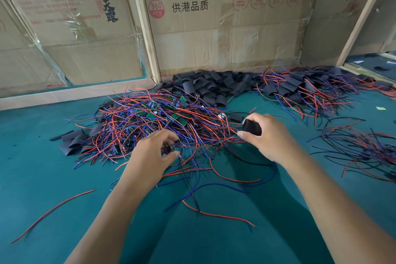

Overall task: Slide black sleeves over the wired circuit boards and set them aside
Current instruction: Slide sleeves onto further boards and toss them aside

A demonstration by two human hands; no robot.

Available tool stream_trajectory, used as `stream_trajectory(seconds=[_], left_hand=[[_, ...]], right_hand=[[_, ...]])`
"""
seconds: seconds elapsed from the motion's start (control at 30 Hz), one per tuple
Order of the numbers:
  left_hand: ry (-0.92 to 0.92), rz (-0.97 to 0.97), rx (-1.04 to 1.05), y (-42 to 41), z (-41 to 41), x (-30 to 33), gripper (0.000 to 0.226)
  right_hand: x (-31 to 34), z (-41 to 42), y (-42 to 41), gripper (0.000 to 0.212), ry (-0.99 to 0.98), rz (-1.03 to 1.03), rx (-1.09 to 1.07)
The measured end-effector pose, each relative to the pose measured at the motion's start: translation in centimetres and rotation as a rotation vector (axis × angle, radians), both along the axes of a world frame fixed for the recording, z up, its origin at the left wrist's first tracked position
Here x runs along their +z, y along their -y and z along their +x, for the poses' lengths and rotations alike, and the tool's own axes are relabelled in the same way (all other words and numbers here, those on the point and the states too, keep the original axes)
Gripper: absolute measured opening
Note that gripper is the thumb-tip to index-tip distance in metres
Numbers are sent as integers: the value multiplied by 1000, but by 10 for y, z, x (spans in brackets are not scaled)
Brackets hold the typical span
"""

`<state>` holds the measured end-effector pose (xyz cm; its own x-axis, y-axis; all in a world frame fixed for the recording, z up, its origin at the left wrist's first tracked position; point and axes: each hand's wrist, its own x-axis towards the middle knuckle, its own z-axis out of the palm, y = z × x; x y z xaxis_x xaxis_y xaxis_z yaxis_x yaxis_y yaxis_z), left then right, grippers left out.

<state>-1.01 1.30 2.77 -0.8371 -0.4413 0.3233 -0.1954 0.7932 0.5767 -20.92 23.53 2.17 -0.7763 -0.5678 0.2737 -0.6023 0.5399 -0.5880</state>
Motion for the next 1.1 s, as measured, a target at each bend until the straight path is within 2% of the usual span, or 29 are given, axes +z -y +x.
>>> stream_trajectory(seconds=[0.27, 0.5, 0.57, 0.83, 1.1], left_hand=[[-2, -36, -53, -2, 0, 0, 18], [100, -60, -150, -3, -4, -5, 7], [92, -63, -139, -2, -3, -4, 11], [-21, 256, -152, 1, 3, 3, 27], [-22, 292, -149, 1, 3, 3, 27]], right_hand=[[0, -1, -1, 31, -14, 33, 42], [0, -4, -4, 28, -33, 53, 47], [2, -4, -6, 30, -49, 62, 58], [8, 3, -2, 34, -126, -30, 152], [10, 13, 5, 36, -229, -101, 147]])
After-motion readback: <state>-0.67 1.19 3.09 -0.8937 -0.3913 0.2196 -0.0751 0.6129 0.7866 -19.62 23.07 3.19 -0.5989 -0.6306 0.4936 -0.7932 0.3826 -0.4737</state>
